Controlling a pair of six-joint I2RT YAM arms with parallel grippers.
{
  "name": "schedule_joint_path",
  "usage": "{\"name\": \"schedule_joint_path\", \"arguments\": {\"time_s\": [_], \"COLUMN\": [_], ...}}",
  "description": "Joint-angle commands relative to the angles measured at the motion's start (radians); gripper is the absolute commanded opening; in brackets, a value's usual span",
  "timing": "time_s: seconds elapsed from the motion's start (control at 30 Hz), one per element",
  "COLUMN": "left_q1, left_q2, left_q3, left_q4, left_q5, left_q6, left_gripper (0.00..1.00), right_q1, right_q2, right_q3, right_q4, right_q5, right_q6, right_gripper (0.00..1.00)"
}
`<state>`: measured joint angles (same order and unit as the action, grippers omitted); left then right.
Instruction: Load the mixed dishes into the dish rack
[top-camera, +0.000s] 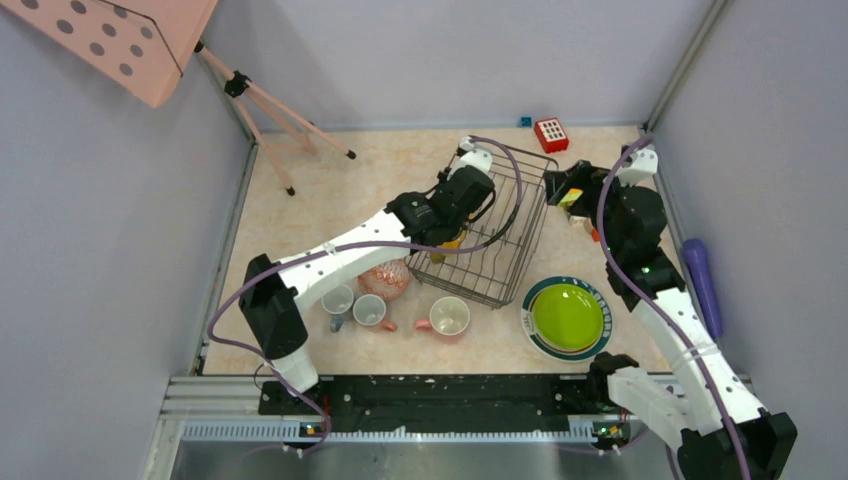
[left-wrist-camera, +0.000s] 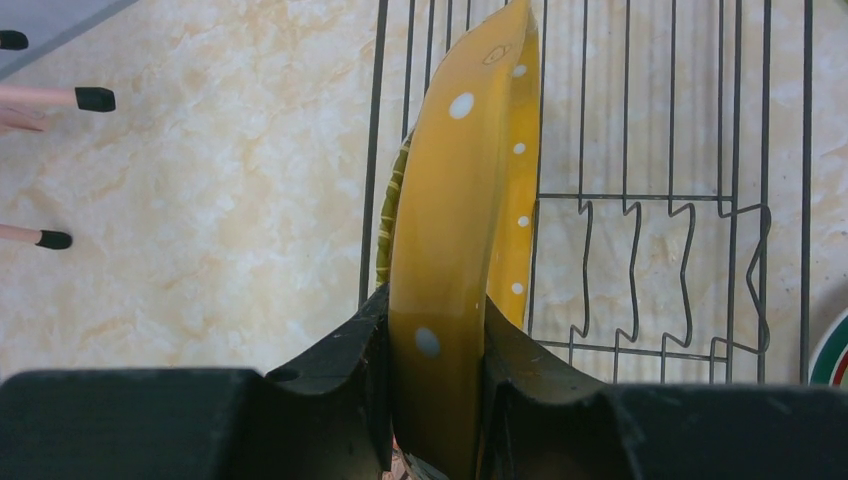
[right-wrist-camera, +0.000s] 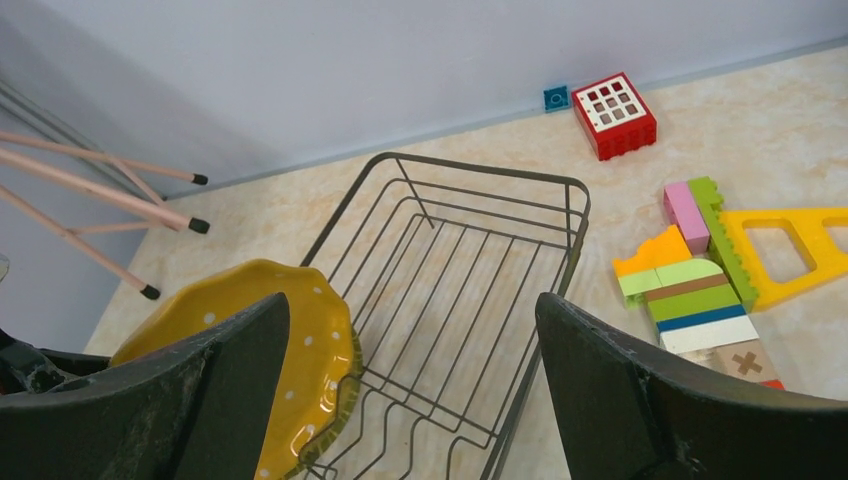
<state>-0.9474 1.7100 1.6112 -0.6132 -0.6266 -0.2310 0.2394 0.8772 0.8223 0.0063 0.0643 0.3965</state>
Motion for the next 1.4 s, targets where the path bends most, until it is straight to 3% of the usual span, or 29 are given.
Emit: {"name": "schedule_joint_path", "arguments": {"time_s": [0.0, 0.37, 0.43, 0.57, 0.7, 0.9, 1.07, 1.37], "left_q1": [-0.001, -0.002, -0.002, -0.001, -0.001, 0.003, 0.046, 0.243], "left_q2": [0.015, 0.023, 0.015, -0.003, -0.018, -0.073, -0.164, -0.443], "left_q3": [0.074, 0.043, 0.039, 0.043, 0.07, 0.089, 0.028, -0.34], "left_q4": [0.027, -0.032, -0.061, -0.104, -0.129, -0.148, -0.146, -0.004], "left_q5": [-0.041, 0.03, 0.037, 0.039, 0.054, 0.077, 0.144, 0.333], "left_q6": [-0.048, -0.087, -0.114, -0.148, -0.146, -0.15, -0.178, -0.245], "left_gripper": [0.0, 0.02, 0.16, 0.52, 0.63, 0.68, 0.67, 0.57], "right_q1": [-0.008, -0.008, -0.006, -0.008, -0.006, -0.007, -0.008, -0.007], "right_q2": [-0.011, -0.002, 0.006, 0.024, 0.061, 0.117, 0.152, 0.178], "right_q3": [-0.035, -0.134, -0.15, -0.181, -0.184, -0.187, -0.181, -0.163], "right_q4": [0.009, -0.044, -0.051, -0.047, -0.045, -0.044, -0.023, -0.014], "right_q5": [0.02, -0.005, -0.002, -0.004, -0.022, -0.042, -0.03, -0.007], "right_q6": [0.034, 0.124, 0.139, 0.158, 0.168, 0.179, 0.191, 0.192], "right_gripper": [0.91, 0.92, 0.92, 0.93, 0.94, 0.94, 0.94, 0.94]}}
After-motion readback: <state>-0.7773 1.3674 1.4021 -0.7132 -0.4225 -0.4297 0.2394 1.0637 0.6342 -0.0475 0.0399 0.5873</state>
